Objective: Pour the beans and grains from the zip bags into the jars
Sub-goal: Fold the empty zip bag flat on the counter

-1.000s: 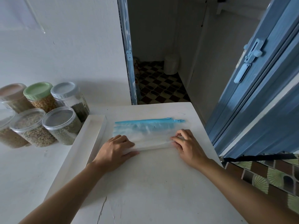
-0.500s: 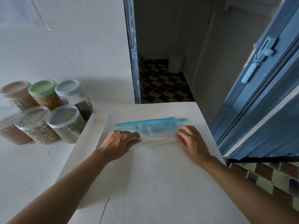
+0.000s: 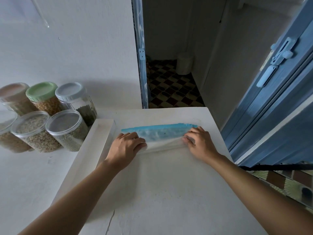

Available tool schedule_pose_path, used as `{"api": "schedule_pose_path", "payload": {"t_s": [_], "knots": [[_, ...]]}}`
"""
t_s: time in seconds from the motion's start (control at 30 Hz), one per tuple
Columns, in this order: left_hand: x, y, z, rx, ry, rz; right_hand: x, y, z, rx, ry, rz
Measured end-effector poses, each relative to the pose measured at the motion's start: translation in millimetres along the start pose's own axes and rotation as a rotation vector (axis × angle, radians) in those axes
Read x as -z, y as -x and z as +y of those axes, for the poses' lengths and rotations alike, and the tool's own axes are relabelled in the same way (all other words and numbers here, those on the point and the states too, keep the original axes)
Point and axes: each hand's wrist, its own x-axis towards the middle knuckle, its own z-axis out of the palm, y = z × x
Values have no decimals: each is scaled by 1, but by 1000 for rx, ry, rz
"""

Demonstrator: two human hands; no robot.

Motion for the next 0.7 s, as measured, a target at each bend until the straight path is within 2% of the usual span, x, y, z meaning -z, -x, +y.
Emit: {"api": "schedule_pose_path", "payload": {"t_s": [0.13, 0.33, 0.5, 0.6, 0.7], "knots": [[4, 1, -7, -65, -11, -57, -5, -2, 0, -94, -86, 43], [3, -8, -17, -153, 1, -142, -8, 7, -1, -66, 30, 181], [2, -23, -25, -57, 116, -255, -3, 10, 8, 151, 146, 145], [3, -31, -26, -1, 145, -324, -3, 11, 13, 149, 166, 107], [0, -36, -31, 17, 121, -302, -5, 2, 10, 104, 132, 111]]}}
